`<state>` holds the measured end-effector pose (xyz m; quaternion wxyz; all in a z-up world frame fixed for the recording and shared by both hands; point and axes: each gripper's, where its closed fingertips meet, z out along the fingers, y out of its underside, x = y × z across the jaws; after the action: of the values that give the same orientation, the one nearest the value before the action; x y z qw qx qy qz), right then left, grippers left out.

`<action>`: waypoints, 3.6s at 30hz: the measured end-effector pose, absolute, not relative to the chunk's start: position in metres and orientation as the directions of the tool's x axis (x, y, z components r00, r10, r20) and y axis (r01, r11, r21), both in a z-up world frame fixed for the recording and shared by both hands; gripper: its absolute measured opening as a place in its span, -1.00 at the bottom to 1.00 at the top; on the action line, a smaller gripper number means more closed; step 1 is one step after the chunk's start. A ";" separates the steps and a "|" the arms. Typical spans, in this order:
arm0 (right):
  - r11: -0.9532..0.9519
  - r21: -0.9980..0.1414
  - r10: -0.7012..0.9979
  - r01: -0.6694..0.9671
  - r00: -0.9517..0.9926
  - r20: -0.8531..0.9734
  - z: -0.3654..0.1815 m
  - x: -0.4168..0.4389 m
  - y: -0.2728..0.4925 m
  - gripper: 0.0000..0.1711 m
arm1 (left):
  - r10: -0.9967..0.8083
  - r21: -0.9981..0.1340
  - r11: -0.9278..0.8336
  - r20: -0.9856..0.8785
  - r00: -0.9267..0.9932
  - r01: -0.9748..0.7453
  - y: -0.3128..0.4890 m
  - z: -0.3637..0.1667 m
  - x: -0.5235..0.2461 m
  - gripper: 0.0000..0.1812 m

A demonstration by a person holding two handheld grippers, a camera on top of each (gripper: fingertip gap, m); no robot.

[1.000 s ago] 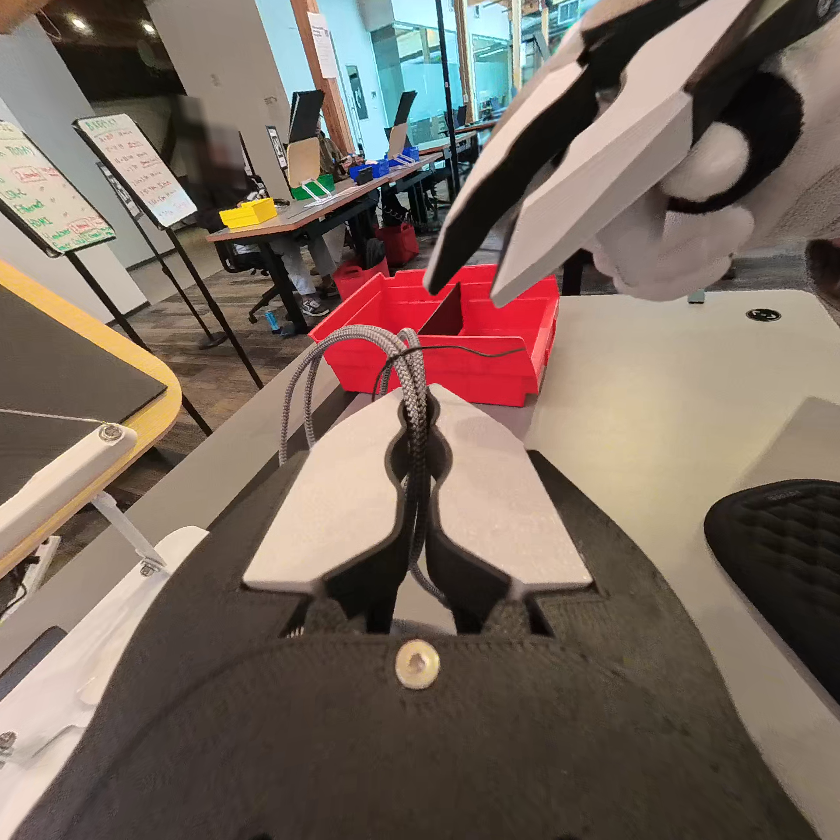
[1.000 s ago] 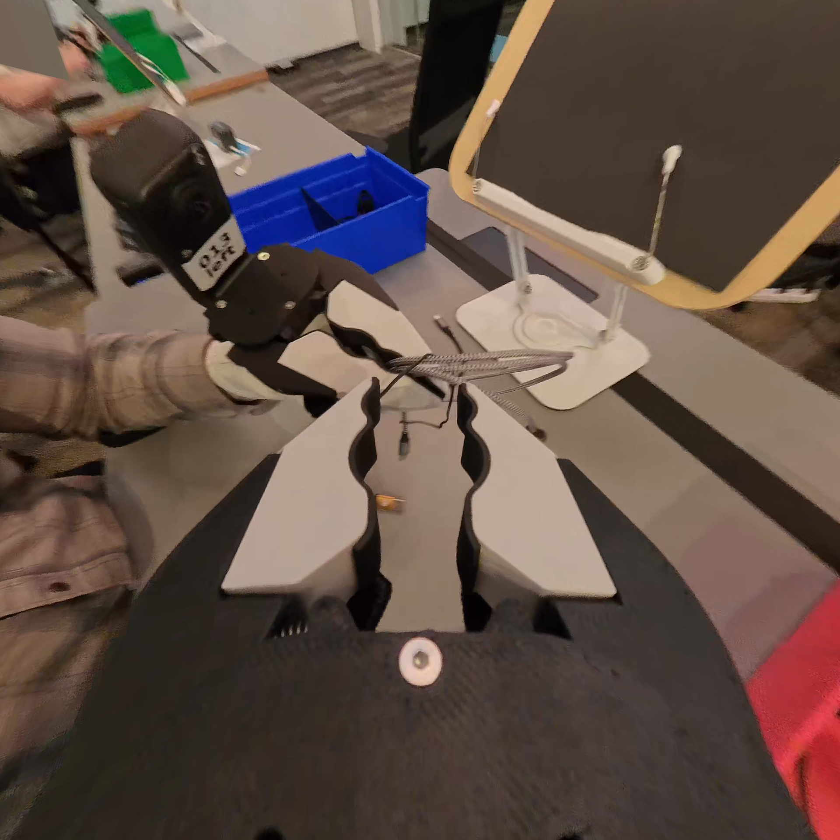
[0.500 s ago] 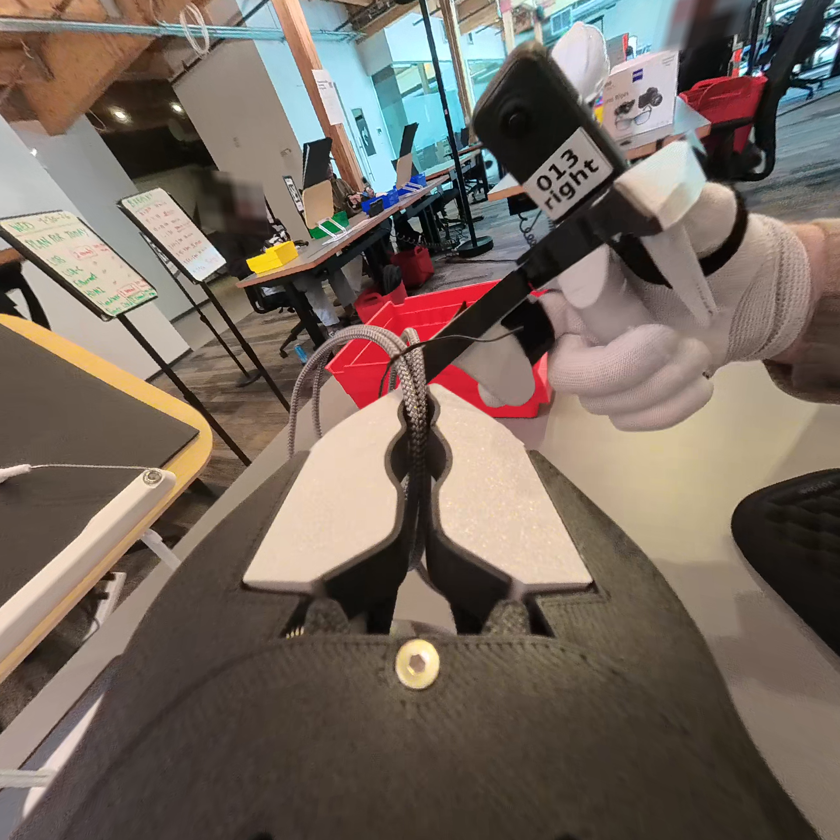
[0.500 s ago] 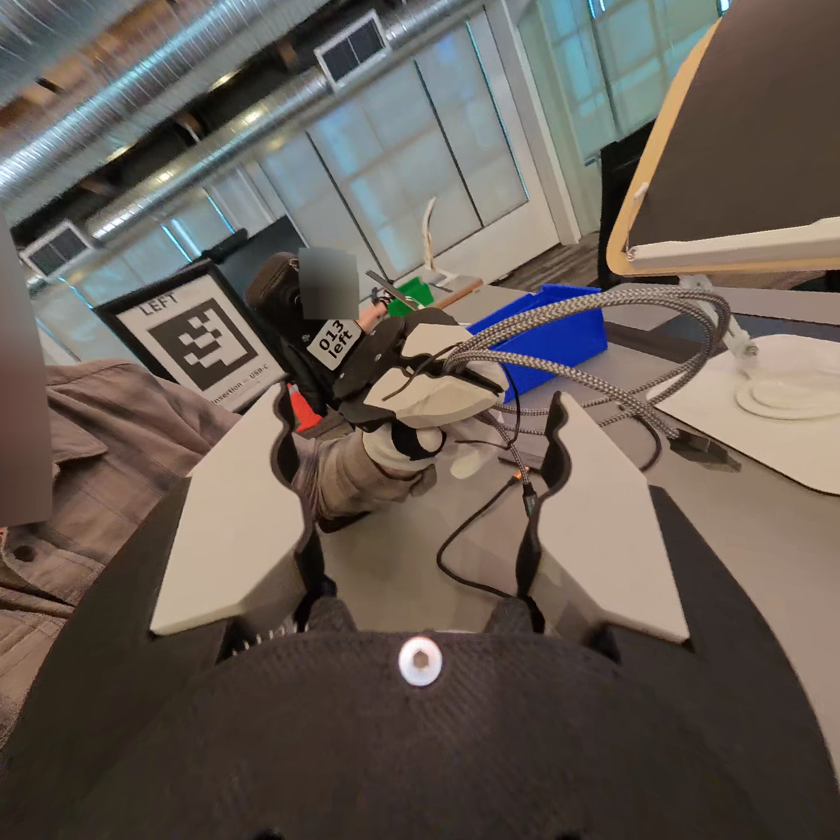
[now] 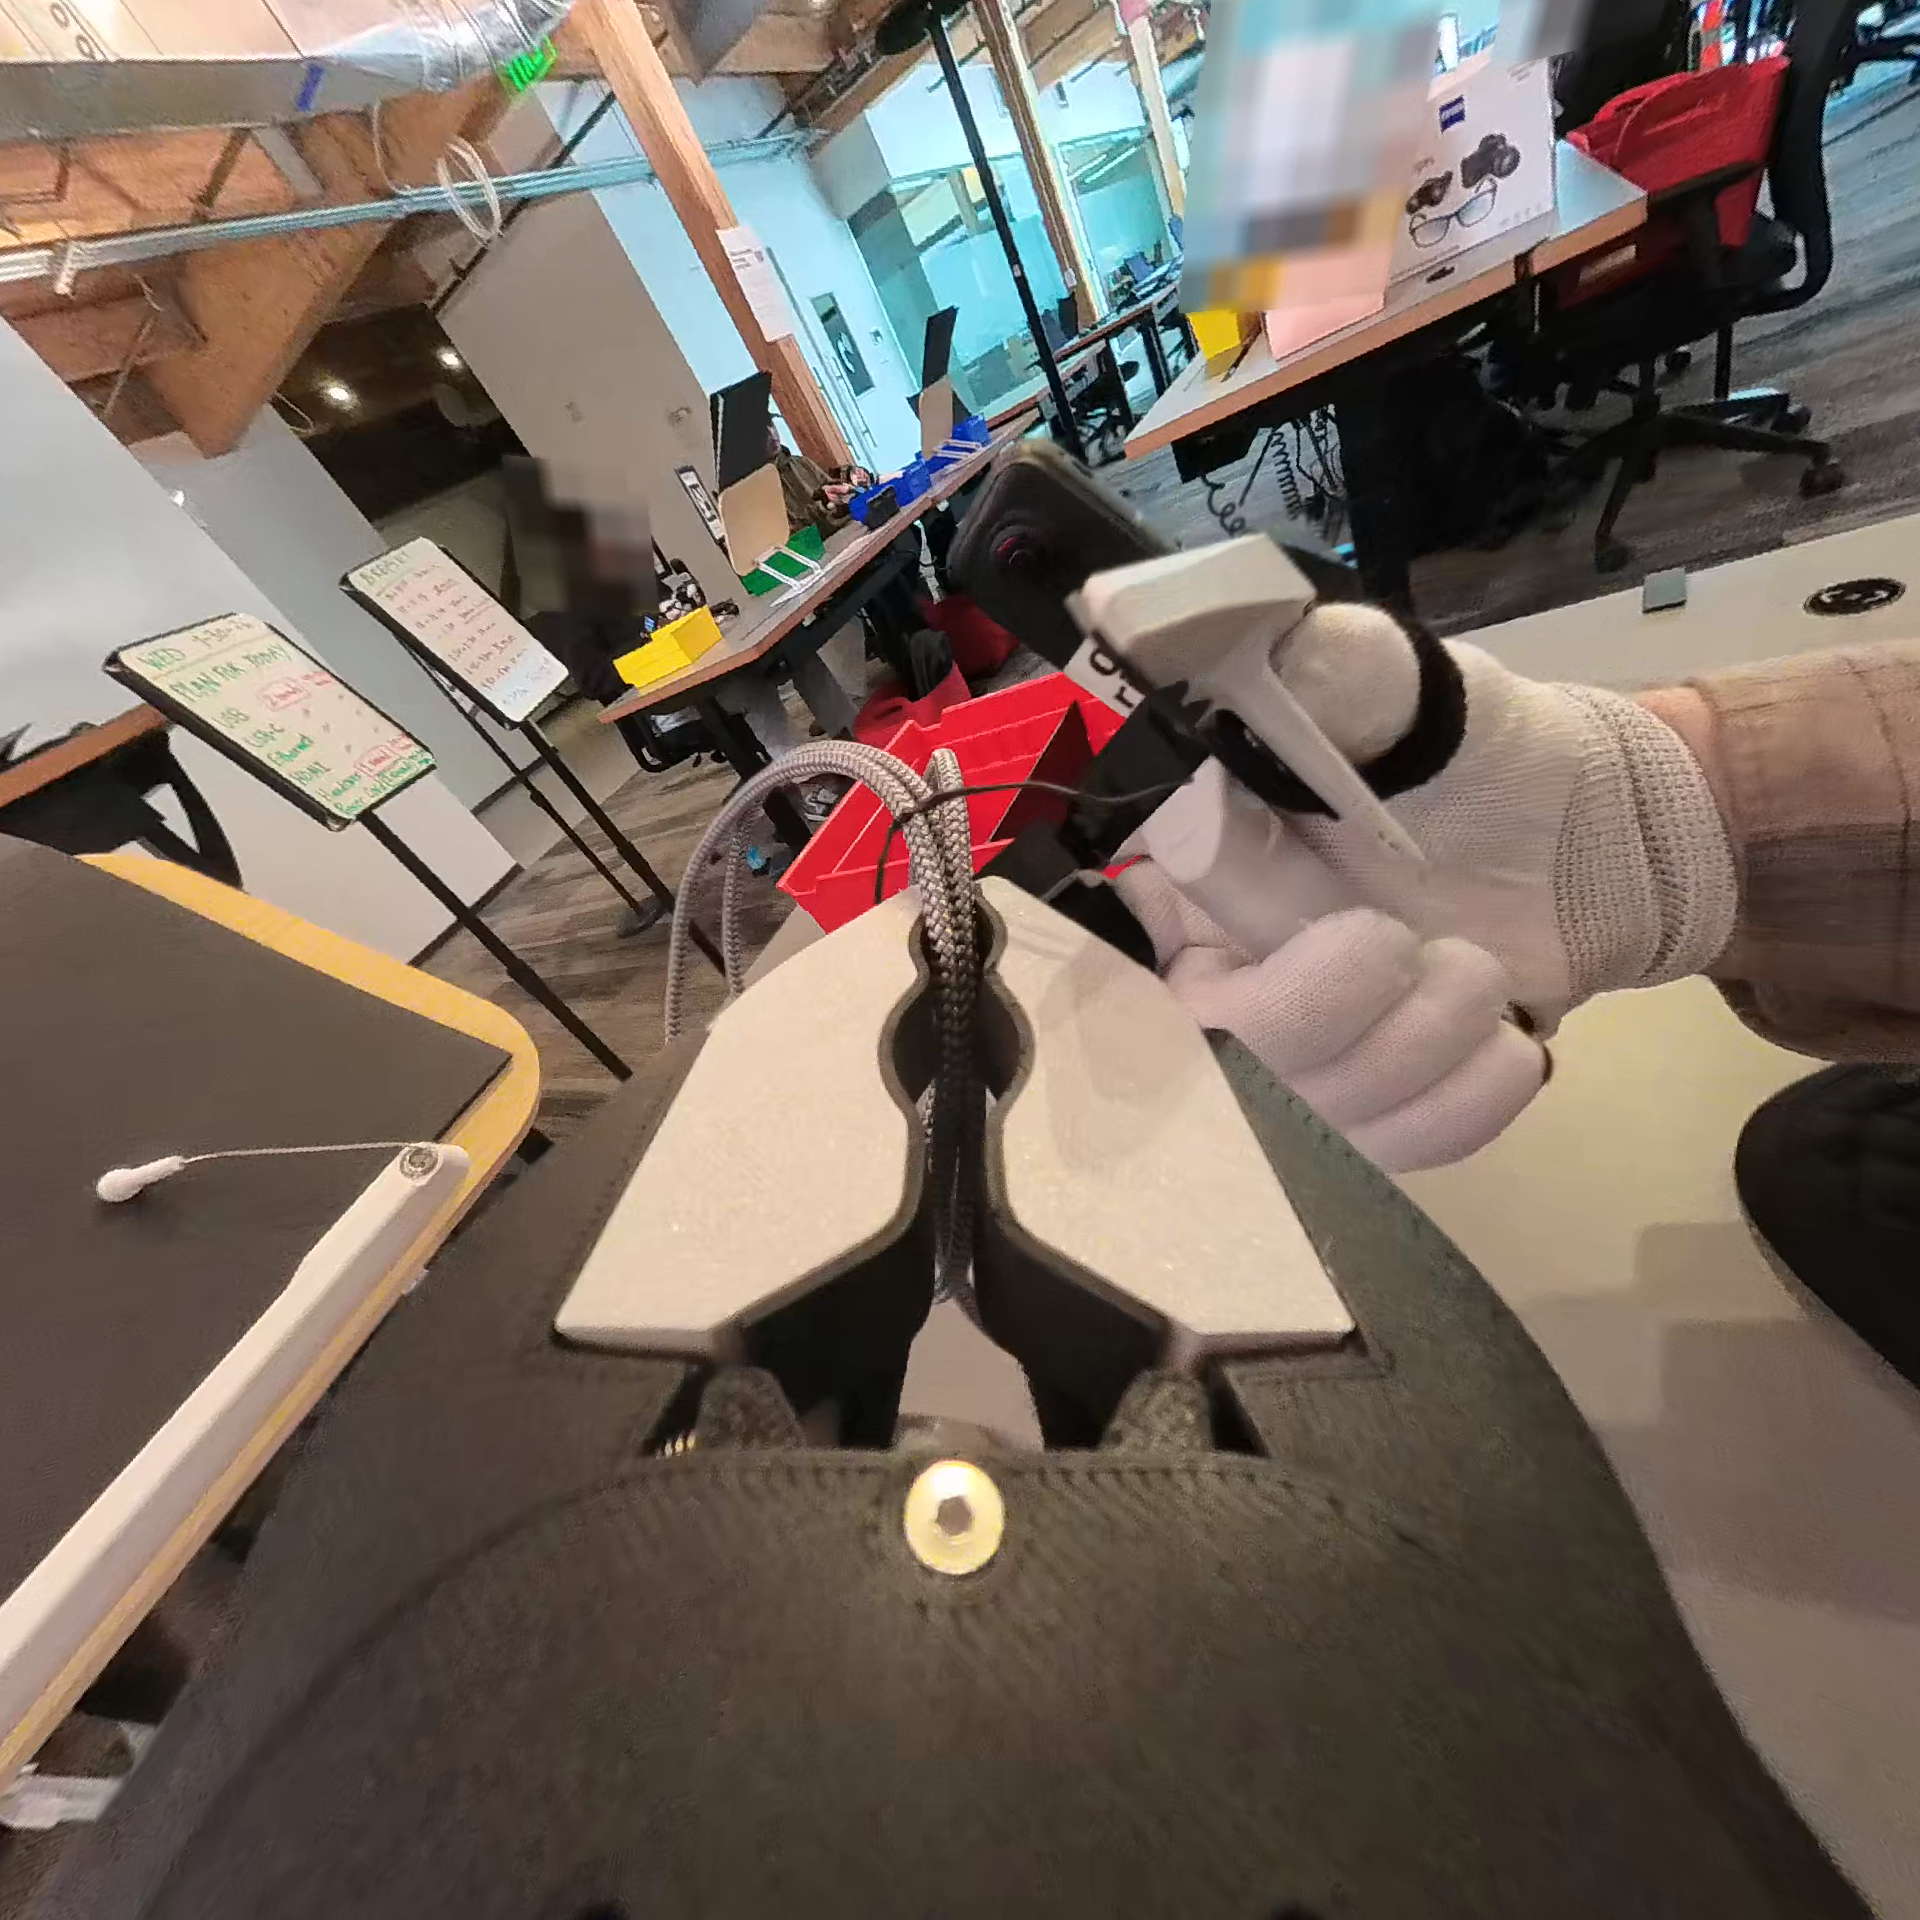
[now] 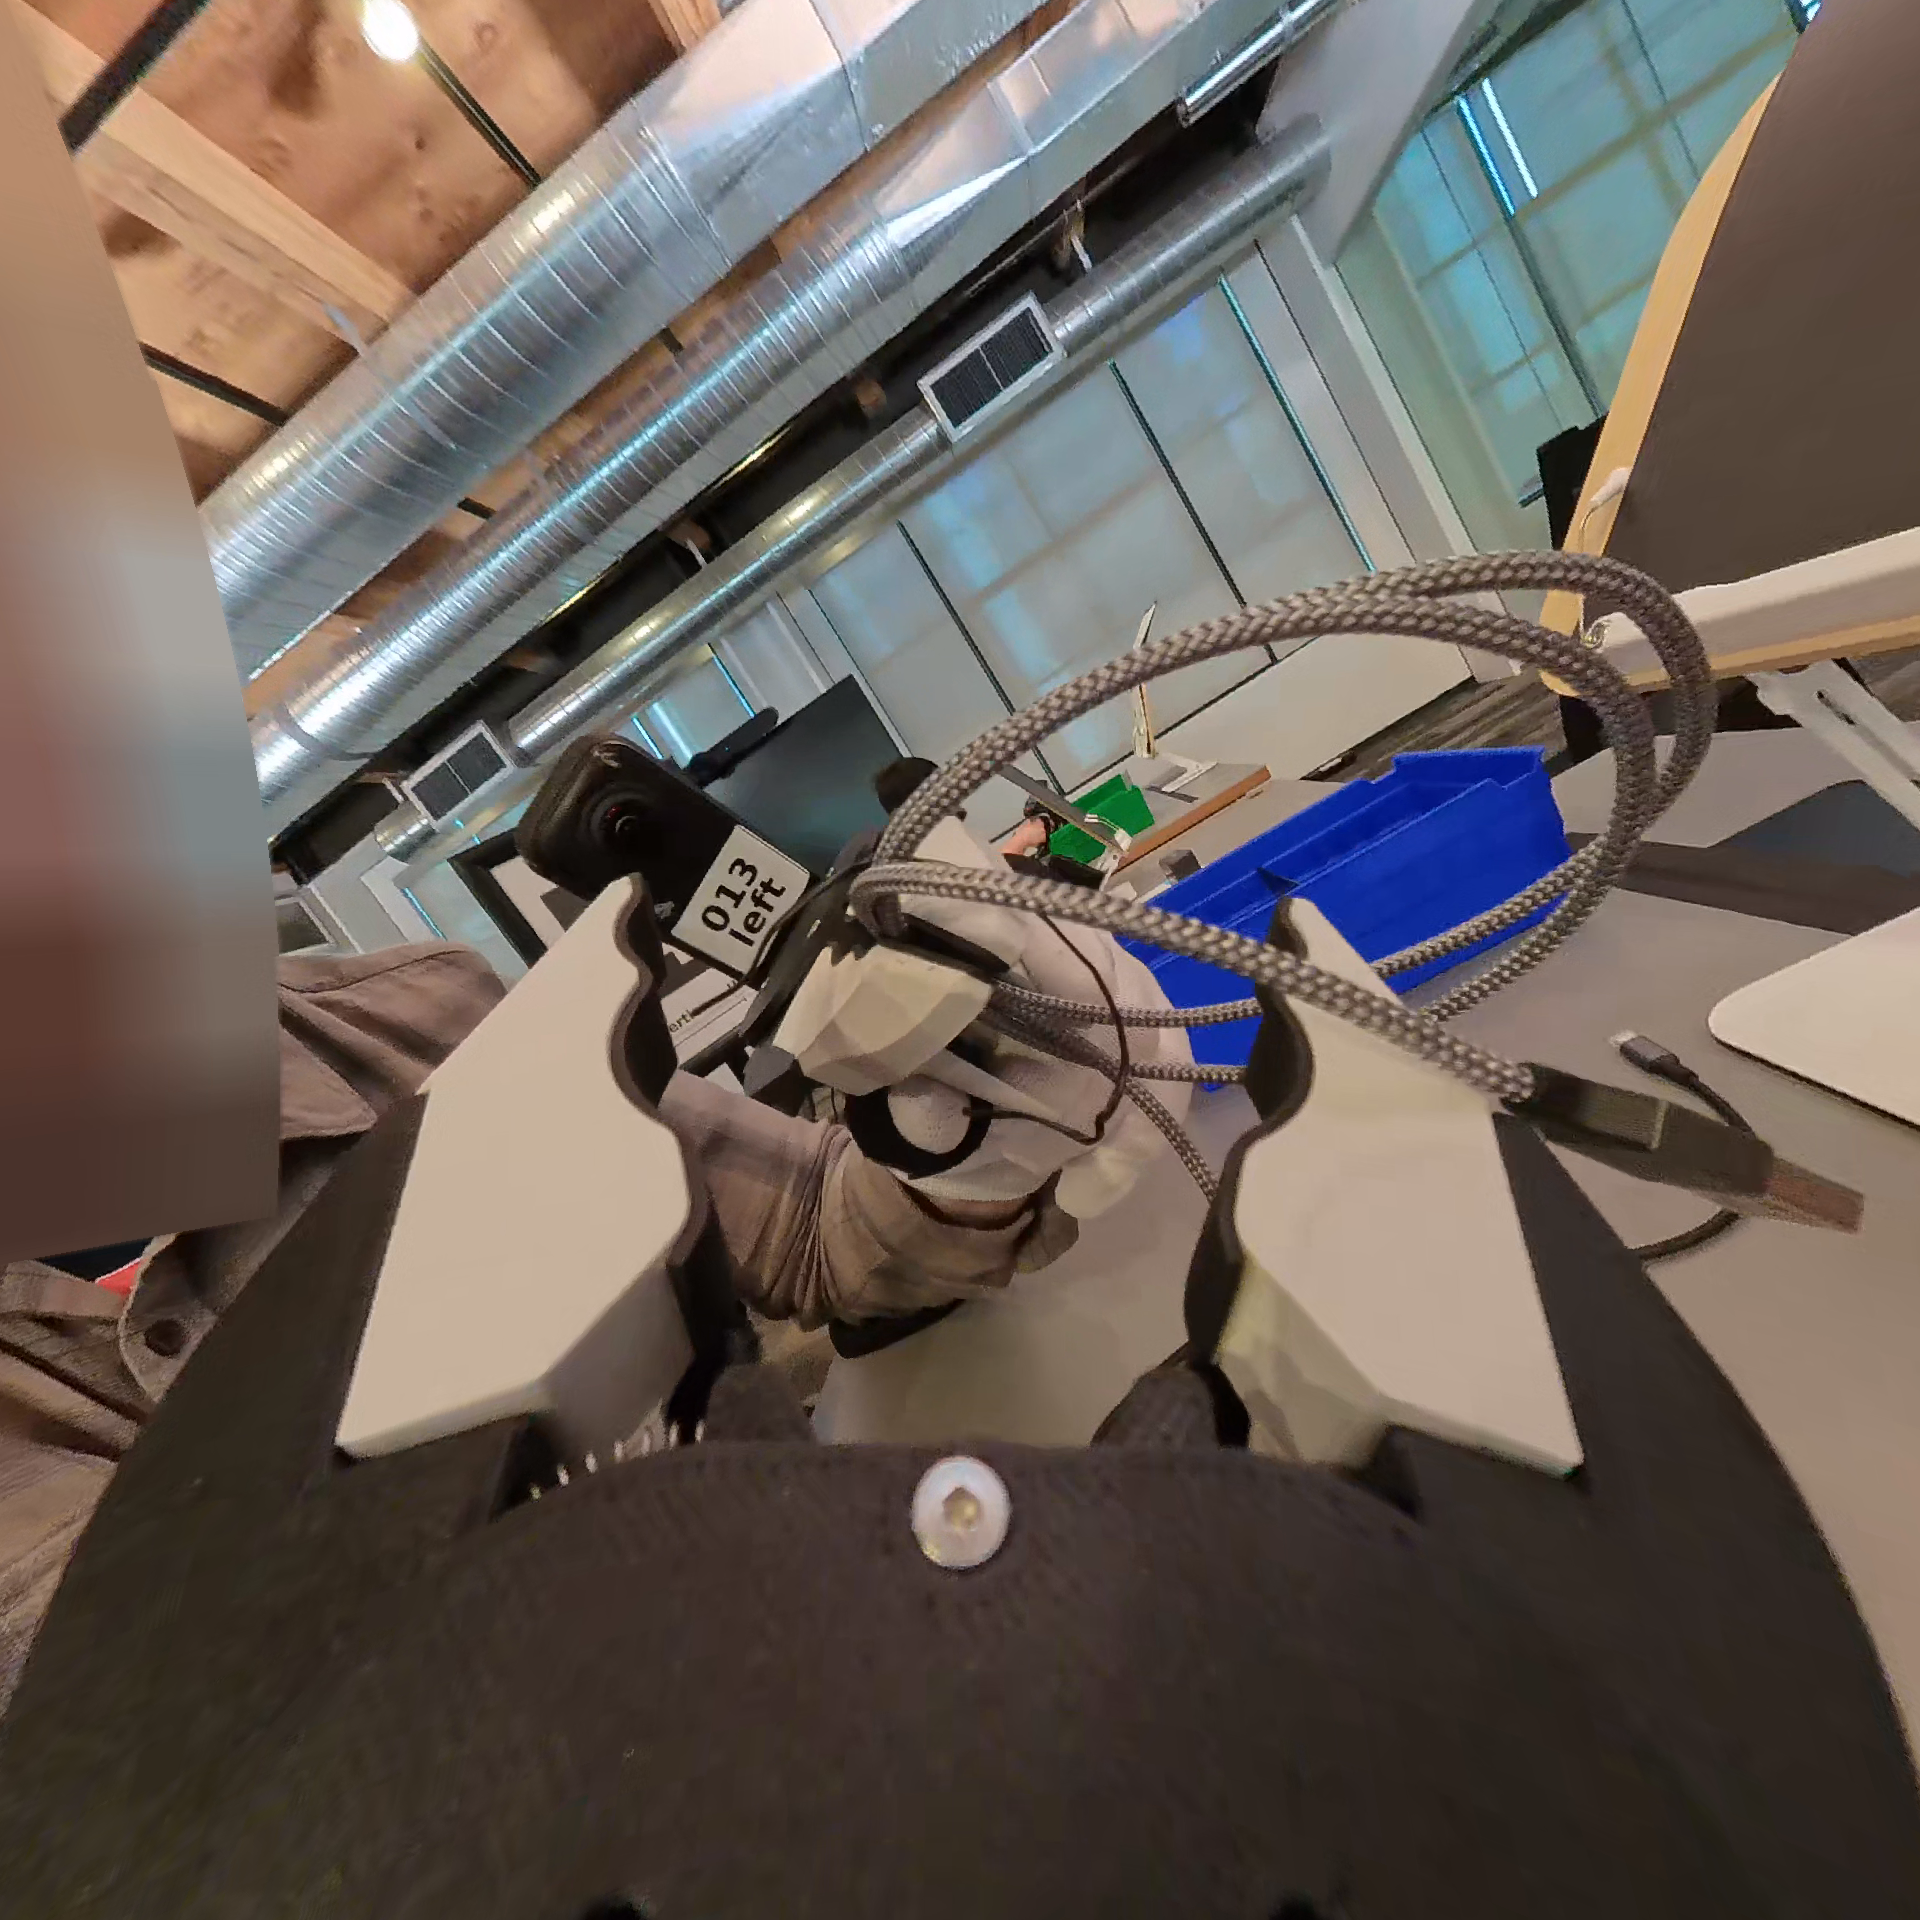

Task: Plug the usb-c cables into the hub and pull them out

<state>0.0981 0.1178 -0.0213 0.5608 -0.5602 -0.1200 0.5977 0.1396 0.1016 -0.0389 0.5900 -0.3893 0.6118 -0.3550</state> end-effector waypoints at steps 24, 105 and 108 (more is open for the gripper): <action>-0.350 -0.829 0.787 -0.437 0.342 -0.513 -0.025 0.095 0.113 -0.09 | -0.783 -0.785 0.605 -0.617 0.080 -0.133 0.105 -0.044 0.143 -0.97; 0.106 -0.818 0.264 0.566 0.777 0.572 0.021 0.079 0.092 -1.00 | -0.683 -0.715 0.699 -0.671 0.288 -0.008 0.101 0.005 0.123 -0.98; 0.121 -0.835 0.259 0.537 0.795 0.549 0.024 0.080 0.087 -1.00 | -0.692 -0.723 0.691 -0.663 0.285 -0.003 0.099 0.006 0.123 -0.98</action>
<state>0.0804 0.0874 0.0235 0.6841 -0.6553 -0.3038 -0.1014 0.1232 0.0988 0.0055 0.7368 -0.3157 0.5503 -0.2338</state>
